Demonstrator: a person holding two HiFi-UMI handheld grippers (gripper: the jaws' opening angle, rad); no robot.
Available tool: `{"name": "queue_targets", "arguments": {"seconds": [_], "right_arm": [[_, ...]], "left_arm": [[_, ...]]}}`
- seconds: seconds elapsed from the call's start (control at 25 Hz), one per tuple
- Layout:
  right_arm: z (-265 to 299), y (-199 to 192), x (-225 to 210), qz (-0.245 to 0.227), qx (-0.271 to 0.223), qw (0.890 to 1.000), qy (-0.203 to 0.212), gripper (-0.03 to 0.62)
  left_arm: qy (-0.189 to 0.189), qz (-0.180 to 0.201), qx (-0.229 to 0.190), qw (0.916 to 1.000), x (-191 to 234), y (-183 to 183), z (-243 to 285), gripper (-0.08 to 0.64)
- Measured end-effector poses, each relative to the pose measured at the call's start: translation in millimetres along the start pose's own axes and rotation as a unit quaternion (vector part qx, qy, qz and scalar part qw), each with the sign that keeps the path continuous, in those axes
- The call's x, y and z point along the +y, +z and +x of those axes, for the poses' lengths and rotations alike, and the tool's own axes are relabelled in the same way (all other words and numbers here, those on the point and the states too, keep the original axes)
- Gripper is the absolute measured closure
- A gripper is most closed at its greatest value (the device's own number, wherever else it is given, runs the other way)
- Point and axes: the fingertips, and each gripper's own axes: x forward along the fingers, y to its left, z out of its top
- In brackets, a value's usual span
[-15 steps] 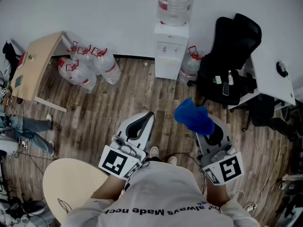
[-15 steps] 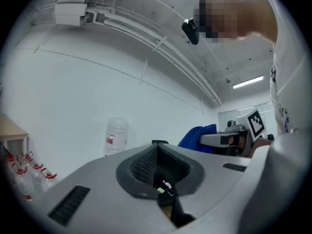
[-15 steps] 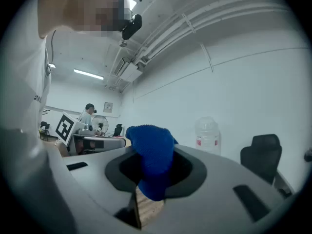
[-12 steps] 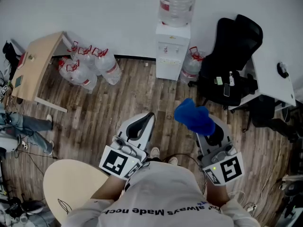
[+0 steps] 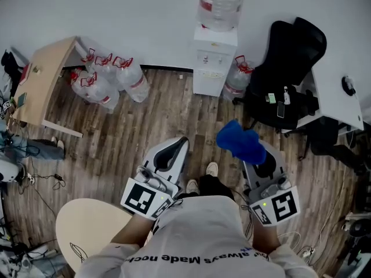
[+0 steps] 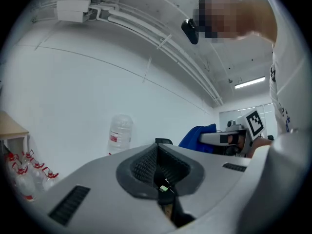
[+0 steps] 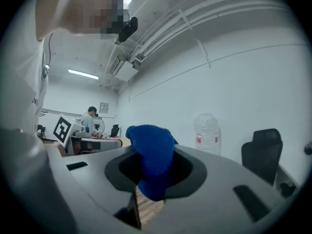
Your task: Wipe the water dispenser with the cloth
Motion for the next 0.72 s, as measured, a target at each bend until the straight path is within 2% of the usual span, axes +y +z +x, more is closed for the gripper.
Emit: {"name": "queue_targets", "arguments": {"seconds": [0.32, 0.72], "right_arm": [[32.0, -3.6, -19.7, 0.006, 0.000, 1.000, 0.002, 0.492], [76.5, -0.9, -79.9, 0.016, -0.005, 1.000, 0.003, 0.492]], "left_arm": [[0.001, -0.005, 0.001, 1.0000, 24.4, -1.5, 27.3, 0.540], [-0.003, 0.004, 0.001, 1.0000, 51.9, 1.7, 97.7, 0.540]]}}
